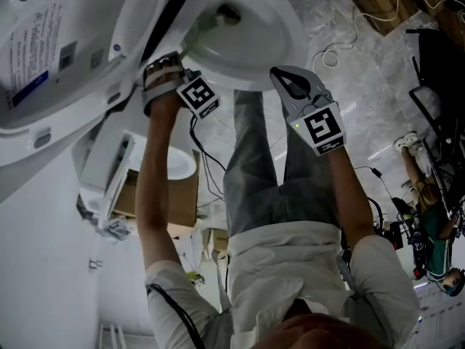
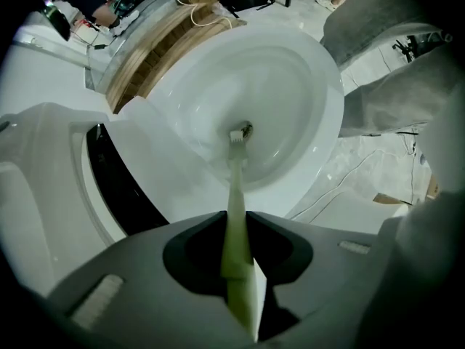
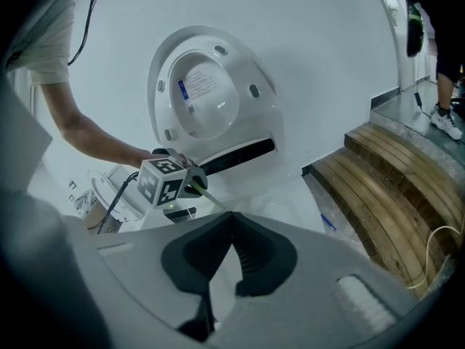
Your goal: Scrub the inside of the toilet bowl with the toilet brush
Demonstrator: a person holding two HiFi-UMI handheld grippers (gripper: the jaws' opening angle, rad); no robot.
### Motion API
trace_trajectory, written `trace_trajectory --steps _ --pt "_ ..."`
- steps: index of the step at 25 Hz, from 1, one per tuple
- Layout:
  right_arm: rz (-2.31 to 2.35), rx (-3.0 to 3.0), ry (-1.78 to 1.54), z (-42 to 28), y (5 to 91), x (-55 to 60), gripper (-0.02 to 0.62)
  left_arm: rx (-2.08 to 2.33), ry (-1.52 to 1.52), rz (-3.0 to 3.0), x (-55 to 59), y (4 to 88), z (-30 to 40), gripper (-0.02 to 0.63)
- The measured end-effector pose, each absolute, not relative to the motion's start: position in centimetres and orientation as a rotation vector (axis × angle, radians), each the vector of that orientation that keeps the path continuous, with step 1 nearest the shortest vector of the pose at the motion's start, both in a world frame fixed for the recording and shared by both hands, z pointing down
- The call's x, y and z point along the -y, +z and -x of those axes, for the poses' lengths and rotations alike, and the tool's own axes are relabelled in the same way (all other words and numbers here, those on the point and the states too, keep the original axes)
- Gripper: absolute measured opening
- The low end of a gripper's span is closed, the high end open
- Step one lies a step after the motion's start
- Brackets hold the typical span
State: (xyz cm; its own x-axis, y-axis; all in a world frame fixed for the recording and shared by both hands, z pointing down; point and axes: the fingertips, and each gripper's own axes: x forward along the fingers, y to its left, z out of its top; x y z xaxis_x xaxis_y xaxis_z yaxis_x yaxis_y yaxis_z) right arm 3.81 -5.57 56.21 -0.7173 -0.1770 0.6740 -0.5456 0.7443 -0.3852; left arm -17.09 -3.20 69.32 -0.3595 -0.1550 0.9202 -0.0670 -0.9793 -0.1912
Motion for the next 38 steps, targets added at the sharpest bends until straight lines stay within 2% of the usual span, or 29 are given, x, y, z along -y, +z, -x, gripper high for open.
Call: trace_trajectory --steps 10,16,24,38 --pt "-0.524 2.325 0.772 -3.1 55.9 5.7 0.003 -0.379 -2.500 1.780 6.3 68.8 16.1 0.100" --pt "-0.531 2.317 0.776 -3.5 56.1 5.9 0.005 -0.724 -2.622 2.044 6.8 68.7 15.5 0.100" --pt "-0.506 2.318 0.771 -3.5 56.1 5.7 0.003 -1.064 -2.636 2.173 8.6 68.6 12.6 0.101" --pt "-0.525 2.298 0.777 -5.0 56.4 5.6 0.005 -1.127 -2.613 2.223 8.1 68.5 7.2 0.101"
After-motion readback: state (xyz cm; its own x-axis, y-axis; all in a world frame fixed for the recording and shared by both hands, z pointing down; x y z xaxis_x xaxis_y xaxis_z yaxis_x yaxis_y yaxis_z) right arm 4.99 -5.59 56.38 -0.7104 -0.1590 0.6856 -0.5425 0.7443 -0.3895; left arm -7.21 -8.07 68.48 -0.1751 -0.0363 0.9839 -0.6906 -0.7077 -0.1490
